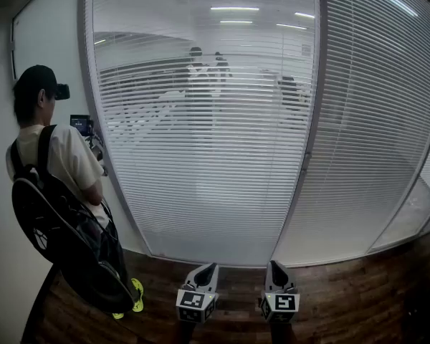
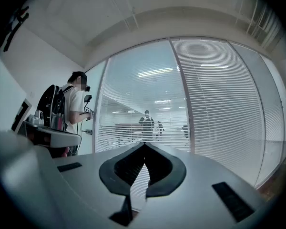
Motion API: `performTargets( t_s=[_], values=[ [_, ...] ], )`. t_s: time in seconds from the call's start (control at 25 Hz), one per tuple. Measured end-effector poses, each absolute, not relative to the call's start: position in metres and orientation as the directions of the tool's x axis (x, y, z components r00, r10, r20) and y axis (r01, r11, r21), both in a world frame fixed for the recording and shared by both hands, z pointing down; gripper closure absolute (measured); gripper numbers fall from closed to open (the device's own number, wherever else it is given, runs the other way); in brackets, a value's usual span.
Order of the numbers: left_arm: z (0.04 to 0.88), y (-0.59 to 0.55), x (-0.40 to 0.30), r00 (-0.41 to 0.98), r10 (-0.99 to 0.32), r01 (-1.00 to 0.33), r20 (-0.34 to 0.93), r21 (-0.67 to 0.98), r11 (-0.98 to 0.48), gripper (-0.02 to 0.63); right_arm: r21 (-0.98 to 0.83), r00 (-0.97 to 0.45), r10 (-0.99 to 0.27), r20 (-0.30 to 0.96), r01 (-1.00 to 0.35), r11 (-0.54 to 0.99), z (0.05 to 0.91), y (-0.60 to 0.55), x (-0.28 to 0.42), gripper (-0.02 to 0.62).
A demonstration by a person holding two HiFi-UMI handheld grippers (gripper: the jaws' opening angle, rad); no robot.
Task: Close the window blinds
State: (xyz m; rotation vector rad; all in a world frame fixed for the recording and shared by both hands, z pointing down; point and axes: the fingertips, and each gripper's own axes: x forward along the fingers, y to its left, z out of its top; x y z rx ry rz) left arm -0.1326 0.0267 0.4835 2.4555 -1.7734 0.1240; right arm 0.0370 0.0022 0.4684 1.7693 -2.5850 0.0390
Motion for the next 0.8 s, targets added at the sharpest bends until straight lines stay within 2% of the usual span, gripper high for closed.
performTargets(
  t_s=[0.48,0.8],
  values=[
    [0.480,0.019,-0.132,0.297,-0.947,-0.955,0.120,0.048,-0.293,0.606,-0.015,-0.388,-0.921,0.021,-0.922,0.388,0.478,-0.005,0.032,0.592],
    [0.481,0.014,-0.127,0.300,-0.945,-0.954,0.131,0.044,-0.297,0.606,-0.032,-0.344,-0.938,0.037,-0.939,0.343,0.471,-0.009,0.042,0.592]
  ],
)
